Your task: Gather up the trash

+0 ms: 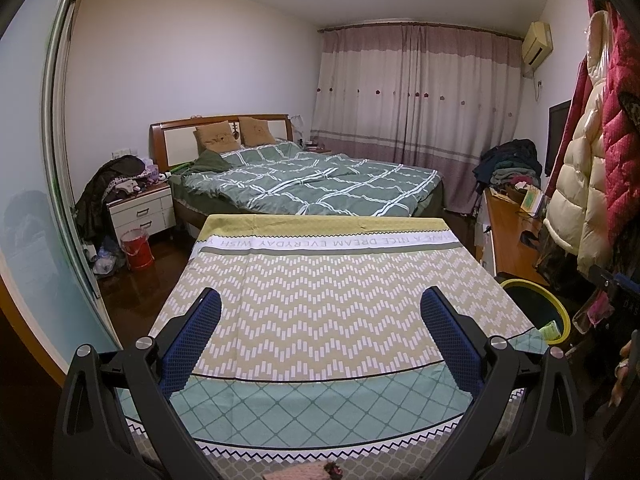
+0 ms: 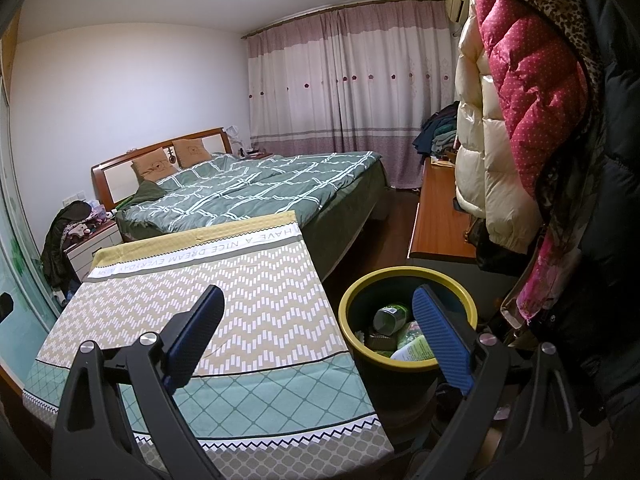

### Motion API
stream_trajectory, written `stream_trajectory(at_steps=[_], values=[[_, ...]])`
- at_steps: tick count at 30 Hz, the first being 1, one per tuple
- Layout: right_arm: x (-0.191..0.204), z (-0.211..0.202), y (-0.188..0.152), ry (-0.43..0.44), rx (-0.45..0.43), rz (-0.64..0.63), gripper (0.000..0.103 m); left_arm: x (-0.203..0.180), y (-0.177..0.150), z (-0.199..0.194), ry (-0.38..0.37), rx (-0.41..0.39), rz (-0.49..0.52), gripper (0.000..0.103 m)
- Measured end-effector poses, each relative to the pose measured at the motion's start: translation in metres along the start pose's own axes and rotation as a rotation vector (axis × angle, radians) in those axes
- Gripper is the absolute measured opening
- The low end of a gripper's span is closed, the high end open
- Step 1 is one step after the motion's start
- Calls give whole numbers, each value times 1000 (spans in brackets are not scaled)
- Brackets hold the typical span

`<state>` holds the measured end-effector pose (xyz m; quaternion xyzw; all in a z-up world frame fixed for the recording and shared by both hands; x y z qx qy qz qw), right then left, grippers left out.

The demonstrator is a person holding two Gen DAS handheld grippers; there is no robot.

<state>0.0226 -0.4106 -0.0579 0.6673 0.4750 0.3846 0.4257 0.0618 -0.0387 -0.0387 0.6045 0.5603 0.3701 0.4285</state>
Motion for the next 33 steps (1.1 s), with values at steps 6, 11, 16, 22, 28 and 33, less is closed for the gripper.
stream_trajectory(at_steps=[6,11,16,22,28,33], values=[[0,1,-2,0,3,0,90,-1,0,1,-1,5,6,98],[1,1,-3,1,3,1,90,-1,1,2,-8,9,-4,98],[1,2,-3,1,6,1,90,0,0,4,-11,14,-11,98],[2,2,-3,0,7,1,90,0,0,6,-11,19,-11,98],[2,5,-7,-1,15,2,90,1,-2,9,-8,24,-9,98],[5,15,-6,2,28,-3,90,1,-3,26,-6,55,-7,98]])
Point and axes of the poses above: each gripper's, at about its wrist camera, not at the fingertips, and z roughly the way its jaws point, x to its left, y to its top, the point moved 2 cm from there along z, roughly the way its jaws point, and after that the axes turned 4 degrees about -x, right-handed, at the moved point
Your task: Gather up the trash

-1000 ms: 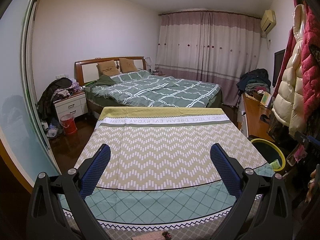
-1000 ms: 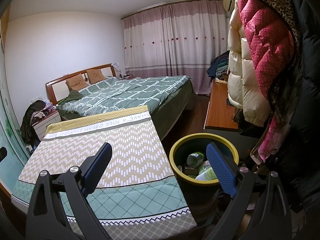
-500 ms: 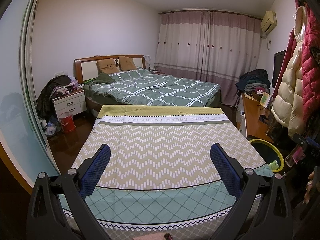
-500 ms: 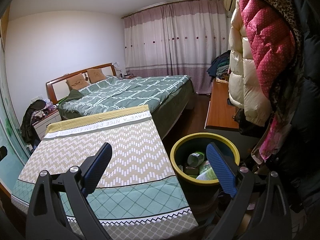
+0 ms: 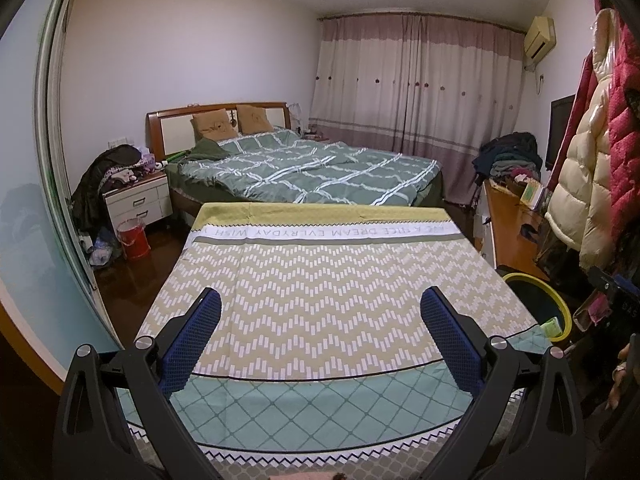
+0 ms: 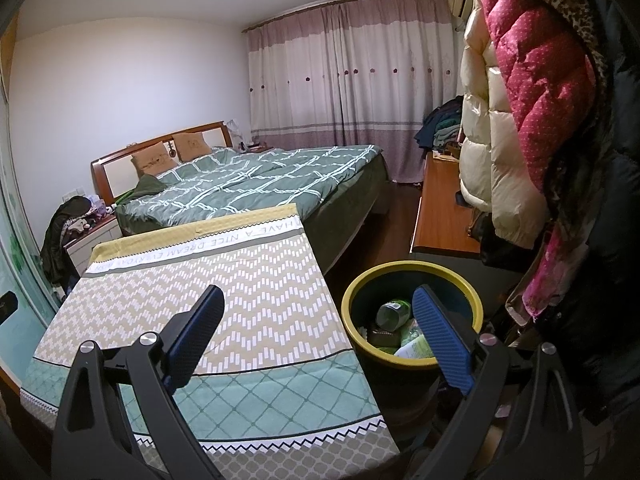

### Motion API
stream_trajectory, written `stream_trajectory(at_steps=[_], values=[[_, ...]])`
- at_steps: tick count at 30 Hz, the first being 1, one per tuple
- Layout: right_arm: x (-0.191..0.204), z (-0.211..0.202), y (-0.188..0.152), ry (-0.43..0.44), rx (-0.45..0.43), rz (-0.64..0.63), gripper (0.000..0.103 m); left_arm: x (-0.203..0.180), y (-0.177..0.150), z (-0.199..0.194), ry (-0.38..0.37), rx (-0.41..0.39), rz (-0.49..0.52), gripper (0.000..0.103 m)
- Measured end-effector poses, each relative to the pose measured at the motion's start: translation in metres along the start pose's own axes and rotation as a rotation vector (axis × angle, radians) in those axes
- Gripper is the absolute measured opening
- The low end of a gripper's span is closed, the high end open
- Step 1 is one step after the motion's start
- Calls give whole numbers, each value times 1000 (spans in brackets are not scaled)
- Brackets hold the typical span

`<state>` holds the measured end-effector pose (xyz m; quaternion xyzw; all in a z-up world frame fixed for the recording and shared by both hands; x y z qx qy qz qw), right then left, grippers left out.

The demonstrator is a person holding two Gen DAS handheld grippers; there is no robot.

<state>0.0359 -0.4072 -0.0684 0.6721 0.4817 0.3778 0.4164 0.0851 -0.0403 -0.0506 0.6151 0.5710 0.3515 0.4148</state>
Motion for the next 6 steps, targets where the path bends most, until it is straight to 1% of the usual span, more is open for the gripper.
stream_trajectory(at_steps=[4,6], values=[[8,21,4,12,25,-15,91,8,4,34,8,53,-16,98],[16,37,6,31,47,-24,91,14,6,60,17,88,-23,98]])
Point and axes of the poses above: each gripper's, at about its wrist camera, not at the fingertips, and z roughly the way its jaws point, x to its left, y to its top, the point moved 2 cm from there along z, roughly the way its jaws point, and after that the axes turned 4 degrees about -x, right-handed, at the moved point
